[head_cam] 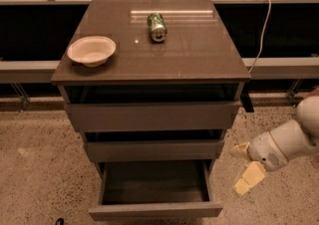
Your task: Close bottom drawer
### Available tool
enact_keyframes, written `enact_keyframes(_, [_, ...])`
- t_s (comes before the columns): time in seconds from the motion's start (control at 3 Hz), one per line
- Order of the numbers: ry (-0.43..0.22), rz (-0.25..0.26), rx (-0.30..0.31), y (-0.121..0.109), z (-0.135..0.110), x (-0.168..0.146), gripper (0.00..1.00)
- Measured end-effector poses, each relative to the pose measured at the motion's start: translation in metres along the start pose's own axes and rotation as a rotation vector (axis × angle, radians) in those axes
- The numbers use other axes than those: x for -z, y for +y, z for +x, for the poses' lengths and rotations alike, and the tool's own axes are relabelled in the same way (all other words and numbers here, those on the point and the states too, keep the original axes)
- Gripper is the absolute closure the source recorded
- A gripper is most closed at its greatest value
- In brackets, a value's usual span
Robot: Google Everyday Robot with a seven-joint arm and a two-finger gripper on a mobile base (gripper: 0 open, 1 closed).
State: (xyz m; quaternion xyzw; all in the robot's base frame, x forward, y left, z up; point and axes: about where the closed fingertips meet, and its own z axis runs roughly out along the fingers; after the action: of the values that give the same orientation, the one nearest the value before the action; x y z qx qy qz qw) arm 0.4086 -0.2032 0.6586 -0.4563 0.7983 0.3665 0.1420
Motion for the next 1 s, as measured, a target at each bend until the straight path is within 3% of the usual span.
enact_keyframes(0.33, [-0.168,0.025,-0.010,-0.014,0.025,-0.023,0.00])
enact_keyframes(0.67, [-0.190,0.033,-0.009,-0.017,0.030,-0.024,0.00])
enact_keyframes(1.0, [-0.217,0.009,-0.025,-0.030,0.032,-0.039,0.00])
